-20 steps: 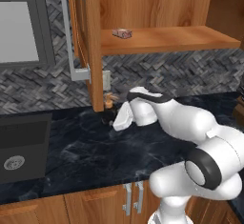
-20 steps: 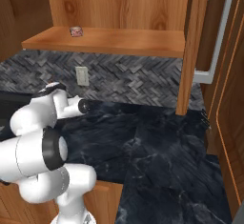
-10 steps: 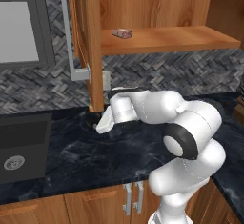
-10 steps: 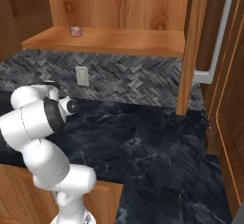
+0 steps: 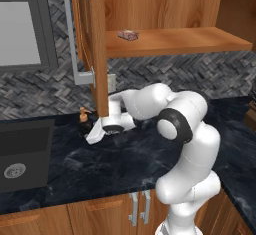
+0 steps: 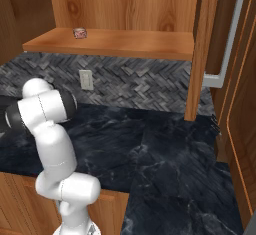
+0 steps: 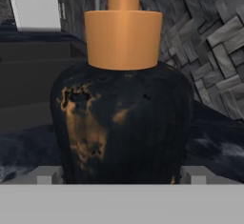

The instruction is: Locate and retrieve the bar soap and soap dispenser from the cabinet. Place them next to the sink.

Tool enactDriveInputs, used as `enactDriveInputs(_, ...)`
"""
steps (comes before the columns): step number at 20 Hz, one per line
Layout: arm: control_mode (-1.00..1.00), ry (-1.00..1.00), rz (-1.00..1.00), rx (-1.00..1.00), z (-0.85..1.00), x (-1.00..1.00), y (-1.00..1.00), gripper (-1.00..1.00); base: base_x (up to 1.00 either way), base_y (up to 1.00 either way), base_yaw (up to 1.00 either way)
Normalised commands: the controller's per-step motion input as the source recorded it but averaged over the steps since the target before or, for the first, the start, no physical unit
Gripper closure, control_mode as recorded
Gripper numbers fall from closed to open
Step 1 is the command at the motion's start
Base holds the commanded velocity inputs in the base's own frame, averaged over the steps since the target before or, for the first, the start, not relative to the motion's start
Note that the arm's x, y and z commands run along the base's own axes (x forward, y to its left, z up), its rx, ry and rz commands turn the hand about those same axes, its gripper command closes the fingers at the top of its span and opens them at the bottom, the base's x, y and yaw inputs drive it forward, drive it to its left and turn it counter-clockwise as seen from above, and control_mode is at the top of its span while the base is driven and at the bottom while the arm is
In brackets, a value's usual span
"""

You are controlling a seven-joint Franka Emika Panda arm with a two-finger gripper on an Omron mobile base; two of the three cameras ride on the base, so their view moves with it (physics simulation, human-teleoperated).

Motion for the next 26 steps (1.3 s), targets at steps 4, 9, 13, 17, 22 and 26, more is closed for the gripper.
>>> enactDriveInputs(4, -1.0, -0.09, -0.01, 0.0, -0.21, 0.21, 0.19, 1.0, 0.0, 0.0, 0.0)
enactDriveInputs(9, -1.0, -0.06, 0.0, 0.01, -0.3, 0.11, 0.08, 1.0, 0.0, 0.0, 0.0)
enactDriveInputs(13, -1.0, -0.04, 0.0, 0.03, -0.31, 0.14, 0.05, 1.0, 0.0, 0.0, 0.0)
enactDriveInputs(17, -1.0, -0.03, 0.0, 0.03, -0.25, 0.15, 0.07, 1.0, 0.0, 0.0, 0.0)
enactDriveInputs(22, -1.0, -0.02, 0.0, 0.02, -0.22, 0.18, 0.1, -1.0, 0.0, 0.0, 0.0)
enactDriveInputs(26, -1.0, -0.01, 0.0, 0.01, -0.11, 0.04, 0.03, -1.0, 0.0, 0.0, 0.0)
